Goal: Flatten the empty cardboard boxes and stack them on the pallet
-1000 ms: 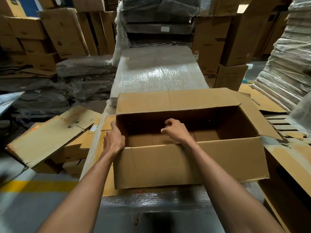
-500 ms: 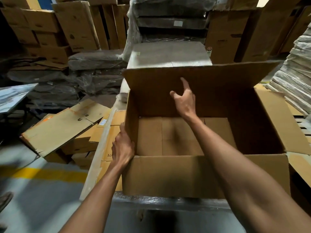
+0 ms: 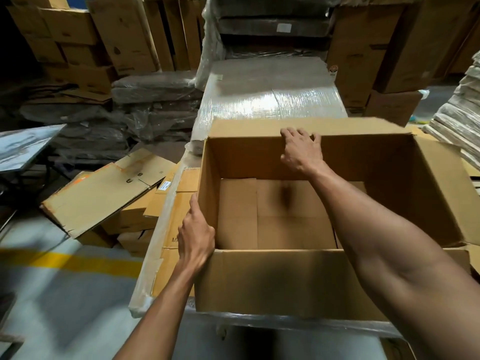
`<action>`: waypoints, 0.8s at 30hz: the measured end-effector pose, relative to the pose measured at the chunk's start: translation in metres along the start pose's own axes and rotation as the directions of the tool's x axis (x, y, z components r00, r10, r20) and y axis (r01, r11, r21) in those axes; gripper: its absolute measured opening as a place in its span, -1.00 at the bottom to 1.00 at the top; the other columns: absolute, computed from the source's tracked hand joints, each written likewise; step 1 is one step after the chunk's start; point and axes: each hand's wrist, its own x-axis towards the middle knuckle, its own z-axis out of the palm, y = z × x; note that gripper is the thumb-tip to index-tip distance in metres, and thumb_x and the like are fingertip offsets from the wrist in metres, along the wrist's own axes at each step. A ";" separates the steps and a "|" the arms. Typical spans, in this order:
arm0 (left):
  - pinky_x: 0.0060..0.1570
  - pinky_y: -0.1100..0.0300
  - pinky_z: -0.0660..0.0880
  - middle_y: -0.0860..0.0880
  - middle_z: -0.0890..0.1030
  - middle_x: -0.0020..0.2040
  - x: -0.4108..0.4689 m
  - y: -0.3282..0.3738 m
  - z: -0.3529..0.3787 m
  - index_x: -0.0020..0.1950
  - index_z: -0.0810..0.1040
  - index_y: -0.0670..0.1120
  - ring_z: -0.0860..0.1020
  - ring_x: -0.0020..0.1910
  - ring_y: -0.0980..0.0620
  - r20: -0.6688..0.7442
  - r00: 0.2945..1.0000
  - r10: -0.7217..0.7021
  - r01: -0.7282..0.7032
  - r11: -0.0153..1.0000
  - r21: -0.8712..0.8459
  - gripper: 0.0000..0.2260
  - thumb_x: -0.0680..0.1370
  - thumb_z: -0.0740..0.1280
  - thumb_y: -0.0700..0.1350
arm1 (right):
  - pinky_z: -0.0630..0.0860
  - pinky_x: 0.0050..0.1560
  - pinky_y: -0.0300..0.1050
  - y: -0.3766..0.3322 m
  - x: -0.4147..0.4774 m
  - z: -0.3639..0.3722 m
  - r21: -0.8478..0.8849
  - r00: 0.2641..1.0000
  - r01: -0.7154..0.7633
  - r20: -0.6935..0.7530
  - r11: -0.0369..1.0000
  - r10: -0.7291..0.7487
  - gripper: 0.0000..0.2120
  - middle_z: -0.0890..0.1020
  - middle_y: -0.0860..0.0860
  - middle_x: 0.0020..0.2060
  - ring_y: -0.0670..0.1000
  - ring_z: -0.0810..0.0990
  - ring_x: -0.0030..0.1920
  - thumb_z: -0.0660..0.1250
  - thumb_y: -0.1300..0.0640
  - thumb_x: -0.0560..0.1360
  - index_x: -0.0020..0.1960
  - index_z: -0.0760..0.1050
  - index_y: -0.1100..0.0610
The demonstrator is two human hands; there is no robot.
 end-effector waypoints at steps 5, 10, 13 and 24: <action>-0.45 0.24 0.35 -0.12 0.56 -0.14 0.007 0.003 0.002 0.61 0.10 -0.09 0.53 -0.33 0.05 -0.011 1.000 -0.007 0.007 1.000 0.014 -0.37 0.60 0.27 -0.31 | 0.12 0.48 0.29 0.004 0.005 0.007 -0.037 0.995 0.000 0.102 0.999 0.004 -0.37 0.40 0.13 0.46 0.21 0.31 0.49 0.37 0.03 0.54 0.54 0.21 0.07; -0.41 0.19 0.40 -0.13 0.57 -0.11 0.009 0.003 0.004 0.61 0.10 -0.10 0.55 -0.28 0.01 -0.029 1.000 -0.005 0.006 0.999 0.035 -0.39 0.61 0.26 -0.28 | 0.05 0.53 0.33 0.003 0.011 0.000 -0.018 0.983 0.005 0.184 1.000 -0.002 -0.29 0.30 0.12 0.54 0.21 0.21 0.56 0.38 0.03 0.54 0.59 0.13 0.07; -0.26 0.05 0.57 -0.18 0.59 0.08 0.011 0.005 0.004 0.61 0.13 -0.07 0.60 -0.13 -0.06 -0.056 0.998 -0.015 0.015 1.000 0.001 -0.42 0.62 0.24 -0.24 | -0.04 0.57 0.32 0.004 0.005 0.000 0.052 0.990 0.023 0.134 0.998 -0.029 -0.26 0.19 0.08 0.60 0.15 0.06 0.62 0.34 0.11 0.54 0.63 0.08 0.05; 0.24 0.01 0.24 -0.04 0.46 0.30 -0.003 0.009 0.003 0.34 0.48 0.00 0.37 0.30 -0.08 -0.285 0.956 0.072 -0.151 0.952 -0.266 -0.73 0.64 0.28 -0.05 | 0.31 0.49 0.23 0.016 -0.109 0.013 0.470 0.972 -0.085 -0.156 0.878 0.177 -0.52 0.57 0.08 0.36 0.09 0.53 0.35 0.34 0.18 0.53 0.45 0.46 0.08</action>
